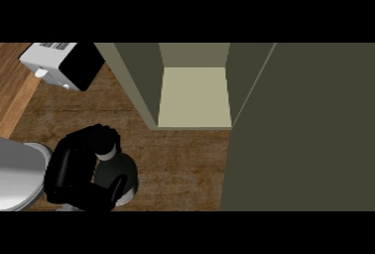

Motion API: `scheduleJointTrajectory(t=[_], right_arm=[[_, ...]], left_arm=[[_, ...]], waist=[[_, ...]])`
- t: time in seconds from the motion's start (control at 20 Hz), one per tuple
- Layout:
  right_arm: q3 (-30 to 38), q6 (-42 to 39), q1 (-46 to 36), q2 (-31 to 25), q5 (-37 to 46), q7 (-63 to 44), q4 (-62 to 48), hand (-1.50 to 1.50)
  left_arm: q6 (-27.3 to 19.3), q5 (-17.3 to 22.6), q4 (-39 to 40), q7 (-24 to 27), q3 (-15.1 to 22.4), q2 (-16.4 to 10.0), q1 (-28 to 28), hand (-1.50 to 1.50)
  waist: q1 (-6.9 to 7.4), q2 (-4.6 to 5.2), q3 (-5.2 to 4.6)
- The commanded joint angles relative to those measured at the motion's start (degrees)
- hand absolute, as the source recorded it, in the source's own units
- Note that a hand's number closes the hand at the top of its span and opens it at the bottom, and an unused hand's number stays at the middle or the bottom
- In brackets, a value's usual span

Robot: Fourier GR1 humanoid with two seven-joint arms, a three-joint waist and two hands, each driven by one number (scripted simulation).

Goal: Pick up the wine, place it into the cabinet and close the cabinet

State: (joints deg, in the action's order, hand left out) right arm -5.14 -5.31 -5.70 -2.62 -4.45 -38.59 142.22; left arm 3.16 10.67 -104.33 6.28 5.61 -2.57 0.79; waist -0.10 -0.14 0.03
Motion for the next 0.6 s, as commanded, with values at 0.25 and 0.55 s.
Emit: scheduleJointTrajectory(t=[0.25,0.55], right_arm=[[2.07,-3.05,4.38,-0.38,-6.26,0.52,5.09,-1.5],[7.92,-3.0,0.77,-1.79,-10.51,1.41,1.66,-1.5]], left_arm=[[-14.98,-1.23,-1.82,-8.57,12.97,2.53,-10.6,1.5],[-25.76,-0.05,3.2,-9.48,17.95,2.56,-18.82,1.5]], waist=[[-0.65,0.04,0.01],[-0.71,0.2,0.01]])
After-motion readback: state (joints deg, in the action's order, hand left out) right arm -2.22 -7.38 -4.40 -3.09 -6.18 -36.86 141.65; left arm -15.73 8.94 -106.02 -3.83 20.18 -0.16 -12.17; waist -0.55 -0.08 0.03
